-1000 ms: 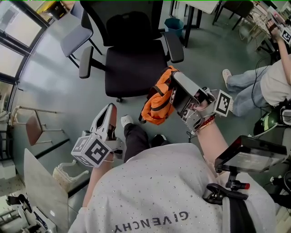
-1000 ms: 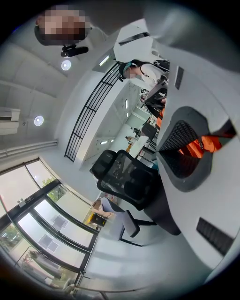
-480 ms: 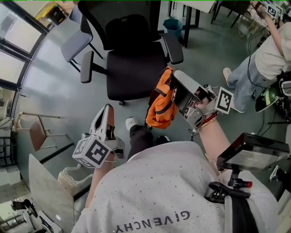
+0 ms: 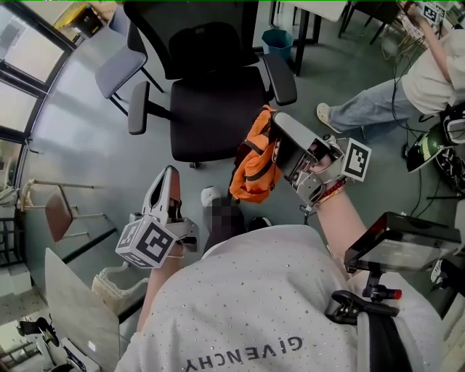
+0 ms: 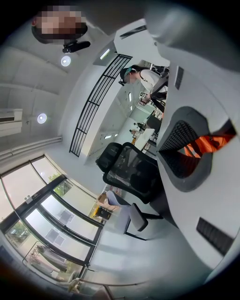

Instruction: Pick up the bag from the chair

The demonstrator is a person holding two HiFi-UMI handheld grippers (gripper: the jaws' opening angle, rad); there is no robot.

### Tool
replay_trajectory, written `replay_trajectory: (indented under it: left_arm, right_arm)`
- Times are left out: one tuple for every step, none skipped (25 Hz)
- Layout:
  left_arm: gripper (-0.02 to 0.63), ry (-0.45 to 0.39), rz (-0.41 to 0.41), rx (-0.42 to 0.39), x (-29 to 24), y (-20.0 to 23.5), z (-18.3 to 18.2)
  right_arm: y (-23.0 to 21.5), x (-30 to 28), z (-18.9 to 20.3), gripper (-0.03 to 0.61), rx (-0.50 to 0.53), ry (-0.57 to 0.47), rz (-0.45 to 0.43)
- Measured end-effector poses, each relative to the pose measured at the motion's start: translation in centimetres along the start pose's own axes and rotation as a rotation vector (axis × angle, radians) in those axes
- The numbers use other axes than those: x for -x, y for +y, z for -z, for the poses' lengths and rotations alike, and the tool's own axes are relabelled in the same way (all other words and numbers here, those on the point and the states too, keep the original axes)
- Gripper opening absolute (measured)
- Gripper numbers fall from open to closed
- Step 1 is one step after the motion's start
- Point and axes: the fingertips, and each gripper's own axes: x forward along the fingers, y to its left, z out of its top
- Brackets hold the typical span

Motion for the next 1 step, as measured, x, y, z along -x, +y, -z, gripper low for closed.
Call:
replay_trajectory:
  left_arm:
    - [0.002,-0.003,-0.003,0.002,-0.04,0.06,0.03]
  right_arm:
    - [-0.02,0.02,-0.07,0.008,0.001,0.001,-0.003]
